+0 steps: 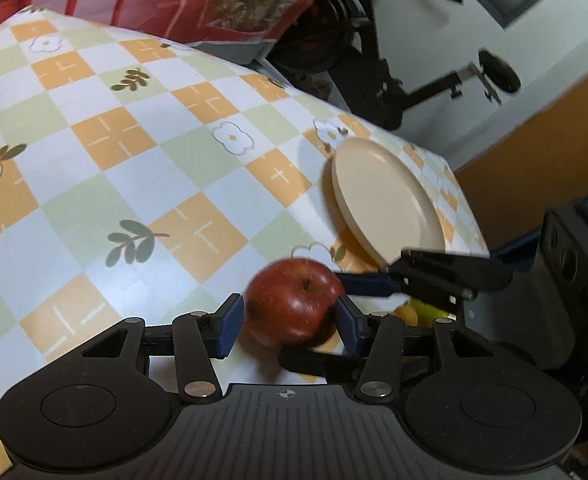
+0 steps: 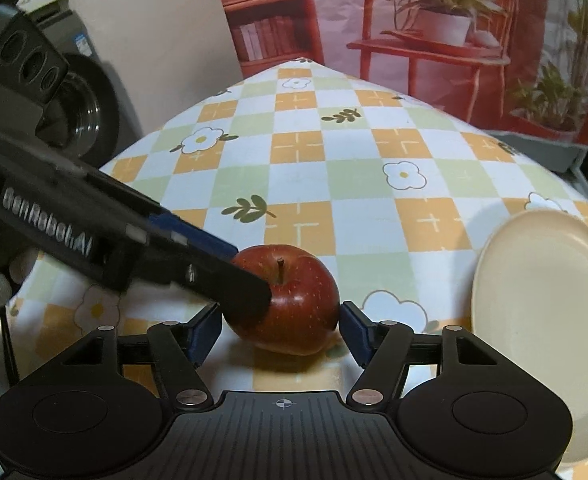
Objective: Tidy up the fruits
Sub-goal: 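Close the left gripper around the red apple, then carry the red apple onto the beige plate with the left gripper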
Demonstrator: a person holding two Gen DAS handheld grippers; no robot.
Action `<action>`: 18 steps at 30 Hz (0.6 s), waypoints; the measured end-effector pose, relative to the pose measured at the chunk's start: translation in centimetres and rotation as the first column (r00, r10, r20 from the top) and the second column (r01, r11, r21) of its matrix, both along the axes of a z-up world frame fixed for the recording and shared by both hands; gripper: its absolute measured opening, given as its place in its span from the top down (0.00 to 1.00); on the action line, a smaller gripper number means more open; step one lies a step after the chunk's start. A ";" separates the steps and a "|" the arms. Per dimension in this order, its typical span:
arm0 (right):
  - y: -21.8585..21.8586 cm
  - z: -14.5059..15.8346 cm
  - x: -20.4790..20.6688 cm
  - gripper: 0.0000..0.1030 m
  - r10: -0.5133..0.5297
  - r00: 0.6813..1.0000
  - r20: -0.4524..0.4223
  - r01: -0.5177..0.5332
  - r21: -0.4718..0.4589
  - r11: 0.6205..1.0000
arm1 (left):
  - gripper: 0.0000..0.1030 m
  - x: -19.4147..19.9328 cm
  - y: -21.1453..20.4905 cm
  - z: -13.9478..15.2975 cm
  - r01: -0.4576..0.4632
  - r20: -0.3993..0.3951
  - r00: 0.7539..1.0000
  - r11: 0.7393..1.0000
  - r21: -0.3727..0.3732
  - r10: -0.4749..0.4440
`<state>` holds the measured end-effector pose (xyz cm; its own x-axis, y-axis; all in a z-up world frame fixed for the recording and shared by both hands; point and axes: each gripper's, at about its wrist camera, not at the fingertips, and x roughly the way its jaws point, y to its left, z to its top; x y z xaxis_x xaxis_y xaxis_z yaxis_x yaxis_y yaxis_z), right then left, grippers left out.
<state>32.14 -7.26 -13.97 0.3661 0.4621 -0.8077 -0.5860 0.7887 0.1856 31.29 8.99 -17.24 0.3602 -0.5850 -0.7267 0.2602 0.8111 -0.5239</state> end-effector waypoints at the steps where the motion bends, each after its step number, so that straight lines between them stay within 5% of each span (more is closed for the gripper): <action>1: 0.0 0.0 -0.1 0.41 0.001 1.000 0.000 -0.001 -0.002 1.000 | 0.50 0.1 0.3 -0.1 -0.016 -0.003 1.000 1.000 -0.007 0.016; 18: -0.2 -0.7 -0.7 0.41 0.005 1.000 0.009 -0.005 0.002 1.000 | 0.56 0.3 0.3 -1.2 -0.025 -0.017 1.000 0.999 -0.041 0.025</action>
<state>31.42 -7.46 -14.64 0.3712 0.4651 -0.8036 -0.5913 0.7857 0.1816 31.56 9.31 -18.43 0.3635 -0.6054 -0.7081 0.2313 0.7949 -0.5610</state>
